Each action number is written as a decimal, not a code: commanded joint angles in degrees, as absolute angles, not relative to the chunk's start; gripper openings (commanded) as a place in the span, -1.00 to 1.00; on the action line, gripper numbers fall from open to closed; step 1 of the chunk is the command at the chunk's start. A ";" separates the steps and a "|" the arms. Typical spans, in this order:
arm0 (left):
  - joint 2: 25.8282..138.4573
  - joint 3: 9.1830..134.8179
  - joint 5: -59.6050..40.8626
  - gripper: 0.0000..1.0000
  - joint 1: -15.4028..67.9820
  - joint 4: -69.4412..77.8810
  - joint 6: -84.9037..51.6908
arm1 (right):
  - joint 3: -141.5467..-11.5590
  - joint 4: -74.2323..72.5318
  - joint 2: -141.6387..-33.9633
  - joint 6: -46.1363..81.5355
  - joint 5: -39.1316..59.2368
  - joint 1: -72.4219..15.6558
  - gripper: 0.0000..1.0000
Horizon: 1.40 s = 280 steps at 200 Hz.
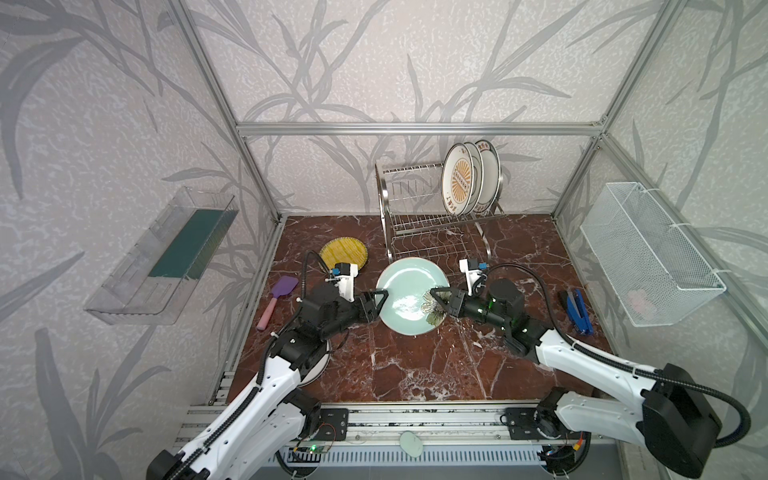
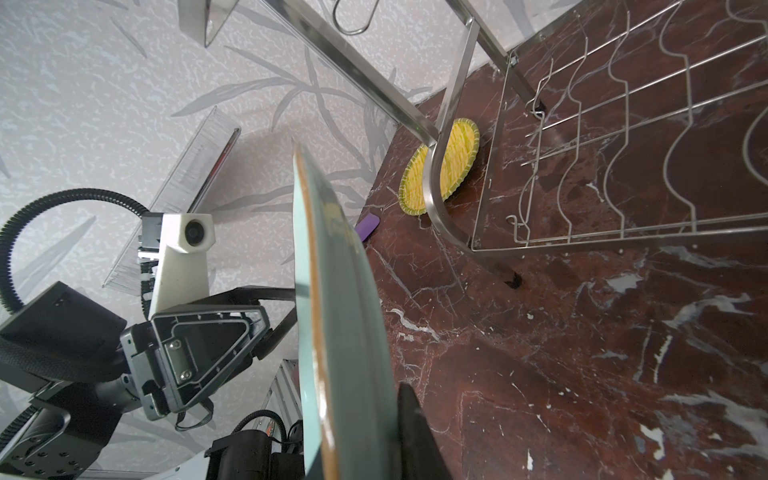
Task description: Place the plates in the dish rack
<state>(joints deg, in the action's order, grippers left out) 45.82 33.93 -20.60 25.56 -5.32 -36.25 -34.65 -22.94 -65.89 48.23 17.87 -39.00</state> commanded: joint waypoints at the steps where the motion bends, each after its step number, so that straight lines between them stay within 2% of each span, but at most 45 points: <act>1: 45.26 37.25 -19.13 0.07 25.76 -11.49 -31.61 | -40.12 -23.60 -62.68 45.10 17.67 -38.61 -1.00; 54: 44.69 41.35 -15.24 0.08 25.76 -19.07 -26.00 | -45.69 -19.46 -61.76 43.71 22.24 -34.92 -1.00; 148: 41.84 41.08 -12.17 0.08 25.67 -21.80 -24.95 | -61.14 -12.11 -63.08 40.53 27.09 -30.00 -1.00; 194: 37.82 41.30 -7.38 0.08 25.71 -24.92 -24.43 | -67.88 -10.85 -65.93 39.07 26.81 -28.92 -1.00; 280: 36.14 40.70 -7.29 0.08 25.73 -24.82 -24.48 | -84.09 -4.25 -72.45 32.18 23.37 -28.36 -1.00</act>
<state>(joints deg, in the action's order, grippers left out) 37.21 40.03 -8.08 25.56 -23.77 -25.43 -77.01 -0.25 -73.19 35.31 24.93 -28.67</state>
